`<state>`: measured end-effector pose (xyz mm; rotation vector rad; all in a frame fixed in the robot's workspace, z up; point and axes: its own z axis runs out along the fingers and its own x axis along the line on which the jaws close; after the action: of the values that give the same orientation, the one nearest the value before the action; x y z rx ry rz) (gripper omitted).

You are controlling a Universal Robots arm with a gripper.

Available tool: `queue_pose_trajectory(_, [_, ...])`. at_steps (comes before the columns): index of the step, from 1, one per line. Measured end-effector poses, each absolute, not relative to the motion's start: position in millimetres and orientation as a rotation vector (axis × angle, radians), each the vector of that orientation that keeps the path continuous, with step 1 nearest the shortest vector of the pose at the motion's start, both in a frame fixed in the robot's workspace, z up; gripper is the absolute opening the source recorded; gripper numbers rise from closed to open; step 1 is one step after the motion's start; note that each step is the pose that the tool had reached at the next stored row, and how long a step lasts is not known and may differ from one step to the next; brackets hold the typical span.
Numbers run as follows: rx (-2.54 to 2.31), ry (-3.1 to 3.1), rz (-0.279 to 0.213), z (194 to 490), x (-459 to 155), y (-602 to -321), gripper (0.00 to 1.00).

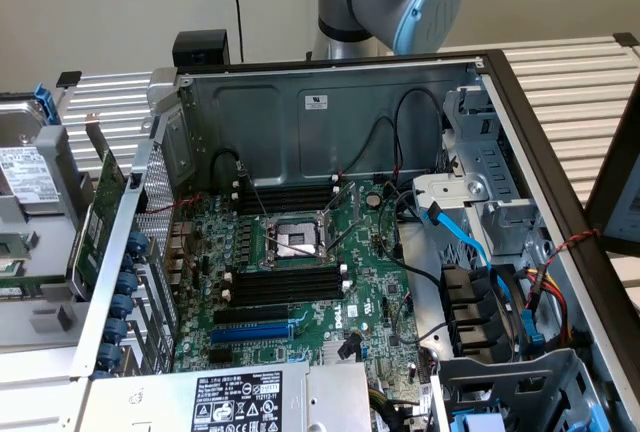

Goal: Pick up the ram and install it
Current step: 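Pick up the ram and move it above insertion slot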

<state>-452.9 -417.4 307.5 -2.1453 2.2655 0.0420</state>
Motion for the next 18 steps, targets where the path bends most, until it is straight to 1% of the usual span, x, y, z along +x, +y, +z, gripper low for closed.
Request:
queue_pose_trajectory(8, [-2.15, 2.267, 0.049, 342, -426, -423, 0.14])
queue_pose_trajectory(18, [-2.156, 2.273, 0.062, 379, -387, -427, 0.14])
